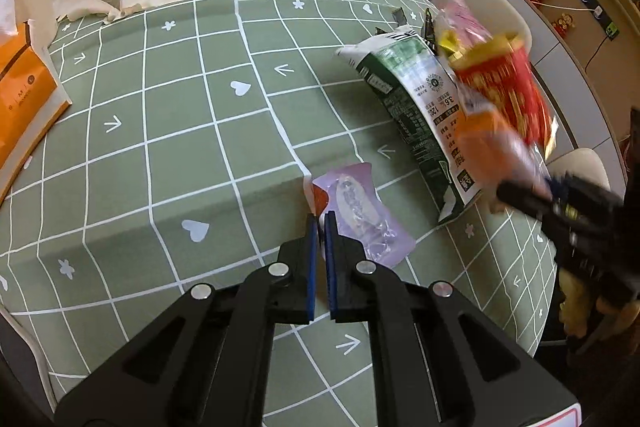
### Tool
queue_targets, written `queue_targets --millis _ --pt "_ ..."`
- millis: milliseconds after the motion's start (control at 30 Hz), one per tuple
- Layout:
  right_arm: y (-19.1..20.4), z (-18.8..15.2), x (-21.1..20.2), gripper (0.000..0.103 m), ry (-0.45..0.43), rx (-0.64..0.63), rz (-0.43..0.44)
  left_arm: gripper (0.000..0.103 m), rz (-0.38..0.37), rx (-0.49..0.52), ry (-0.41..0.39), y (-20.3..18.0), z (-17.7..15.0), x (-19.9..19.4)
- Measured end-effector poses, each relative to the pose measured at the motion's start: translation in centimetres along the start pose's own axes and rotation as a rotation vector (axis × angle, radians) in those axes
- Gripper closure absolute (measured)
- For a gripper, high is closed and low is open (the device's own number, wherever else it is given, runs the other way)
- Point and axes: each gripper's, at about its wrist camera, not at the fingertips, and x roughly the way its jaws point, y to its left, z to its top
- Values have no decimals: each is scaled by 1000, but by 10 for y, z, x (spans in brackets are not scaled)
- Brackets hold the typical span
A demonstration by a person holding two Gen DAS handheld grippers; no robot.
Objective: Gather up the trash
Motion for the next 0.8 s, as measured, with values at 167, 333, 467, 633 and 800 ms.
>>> queue_targets --millis 167,333,467,633,800 --pt "-2 -26 -34 90 -33 48 -7 99 -23 23 -11 -9 -5 -7" --pt "1 -42 -79 93 -115 89 -17 99 -47 53 -36 -21 -13 -25" --pt "1 -52 -114 93 -196 153 -2 99 -56 67 -53 -25 -20 -37" --pt "3 -58 -122 93 -199 188 110 99 -62 72 -60 -26 -29 -43" --pt "20 -76 -123 70 -184 125 81 99 -61 51 -41 -22 -37 -38"
